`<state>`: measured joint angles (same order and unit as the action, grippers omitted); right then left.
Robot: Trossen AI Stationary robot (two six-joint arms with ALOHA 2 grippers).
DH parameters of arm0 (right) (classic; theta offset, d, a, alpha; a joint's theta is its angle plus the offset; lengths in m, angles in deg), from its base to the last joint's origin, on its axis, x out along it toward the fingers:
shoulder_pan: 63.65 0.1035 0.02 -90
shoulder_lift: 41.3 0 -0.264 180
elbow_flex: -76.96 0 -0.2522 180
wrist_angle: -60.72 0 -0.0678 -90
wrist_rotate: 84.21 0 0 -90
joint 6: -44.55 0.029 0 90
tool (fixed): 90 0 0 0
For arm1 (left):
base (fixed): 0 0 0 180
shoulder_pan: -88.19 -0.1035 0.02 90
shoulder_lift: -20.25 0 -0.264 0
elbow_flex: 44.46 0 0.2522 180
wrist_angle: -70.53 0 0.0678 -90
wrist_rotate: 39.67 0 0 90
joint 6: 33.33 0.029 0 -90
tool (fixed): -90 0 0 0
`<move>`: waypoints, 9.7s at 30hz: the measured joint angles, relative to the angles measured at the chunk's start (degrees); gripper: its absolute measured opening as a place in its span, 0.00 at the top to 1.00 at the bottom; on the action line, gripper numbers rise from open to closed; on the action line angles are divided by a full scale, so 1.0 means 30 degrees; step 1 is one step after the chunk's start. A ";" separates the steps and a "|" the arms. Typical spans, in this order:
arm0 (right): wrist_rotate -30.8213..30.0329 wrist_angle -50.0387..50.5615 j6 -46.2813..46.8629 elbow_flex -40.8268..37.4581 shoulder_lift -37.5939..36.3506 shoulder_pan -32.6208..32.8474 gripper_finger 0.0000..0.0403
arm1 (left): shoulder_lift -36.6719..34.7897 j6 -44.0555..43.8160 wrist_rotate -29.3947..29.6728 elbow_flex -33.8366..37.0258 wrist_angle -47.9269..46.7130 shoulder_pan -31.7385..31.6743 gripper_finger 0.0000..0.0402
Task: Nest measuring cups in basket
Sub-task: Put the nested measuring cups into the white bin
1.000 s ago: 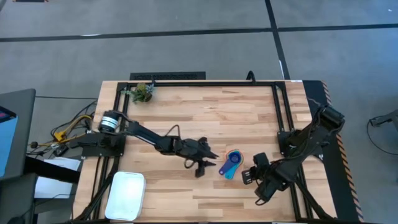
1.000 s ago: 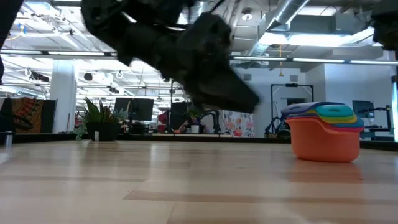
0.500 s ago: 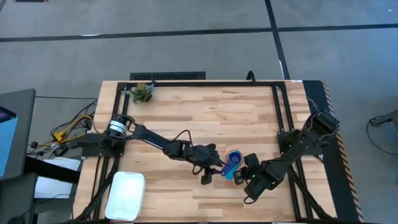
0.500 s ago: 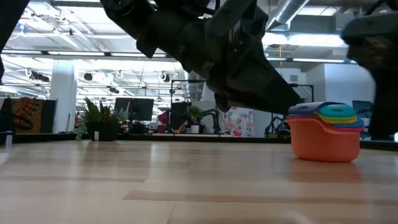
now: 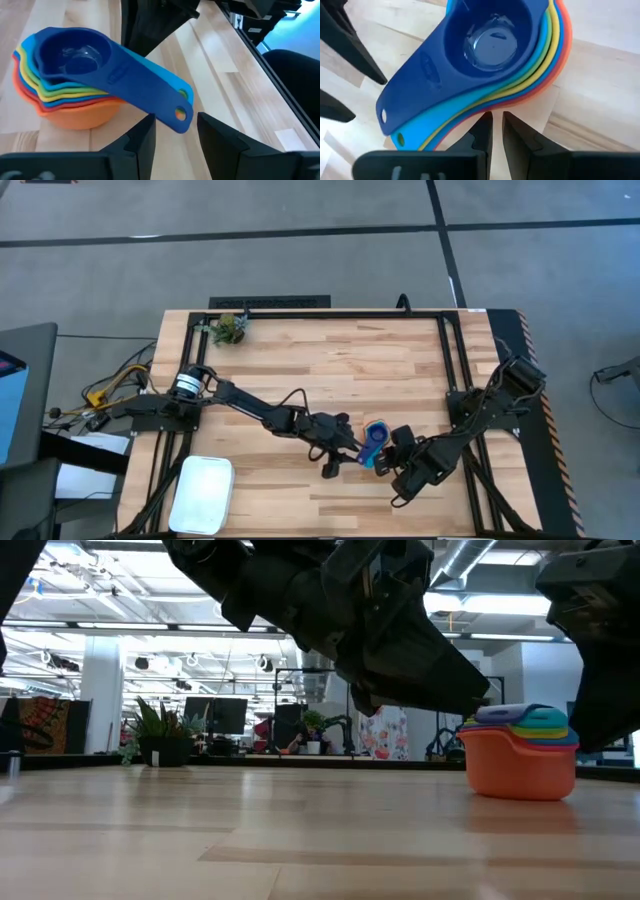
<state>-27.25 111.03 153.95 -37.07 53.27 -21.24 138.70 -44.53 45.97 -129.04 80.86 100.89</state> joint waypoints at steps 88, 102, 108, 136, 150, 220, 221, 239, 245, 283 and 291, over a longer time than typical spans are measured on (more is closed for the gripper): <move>0.6484 -1.0609 -0.8176 -0.8262 -0.6219 -0.6190 0.68 | -0.3752 -0.0561 -0.3037 0.4371 -0.0260 -0.2024 0.67; 0.6499 -1.0716 -0.8562 -0.7972 -0.6172 -0.6182 0.74 | -0.3745 -0.0554 -0.2302 0.4371 -0.1171 -0.2050 0.67; 0.6616 -1.0205 -1.0081 -0.6916 -0.6095 -0.6182 0.75 | -0.4620 -0.0348 -0.1806 0.4364 -0.2383 -0.2314 0.67; 0.6576 -1.4343 -1.6074 -0.0136 0.0496 -0.7679 0.75 | -2.0101 -0.7086 1.1222 0.5289 -2.3506 0.6393 0.77; 0.8845 -1.4207 -1.9263 0.9399 0.7252 -0.8339 0.75 | -2.2907 -1.0267 1.1012 0.5289 -3.0154 1.1867 0.96; 1.0680 -1.5989 -2.7034 2.3758 1.6956 -0.8754 0.75 | -1.6829 -1.6192 0.3968 0.5286 -3.0665 1.5569 1.00; 1.0891 -1.5912 -2.6976 2.3758 1.6956 -0.8754 0.75 | -1.6570 -1.6191 0.3900 0.5283 -3.0069 1.5743 1.00; 1.1755 -1.4222 -2.6979 2.3689 1.6956 -0.8044 0.75 | -0.9425 -1.4357 0.4318 0.5268 -2.5879 1.6229 1.00; 1.2160 -1.4105 -2.6677 2.3686 1.6956 -0.7960 0.75 | -0.8604 -1.3347 0.4631 0.5283 -2.4892 1.5821 1.00; 1.2135 -1.3767 -2.6418 2.3788 1.6884 -0.8193 0.75 | -1.3886 -2.3511 0.4207 0.5275 -3.3104 1.8597 0.95; 1.4369 -1.2513 -2.6150 2.3732 1.6566 -0.7700 0.75 | -1.3872 -2.3642 0.6044 0.5275 -3.3436 1.8944 0.74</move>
<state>15.86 73.49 75.50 34.13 102.97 -44.34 97.09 -115.46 64.10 -113.22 -19.45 157.72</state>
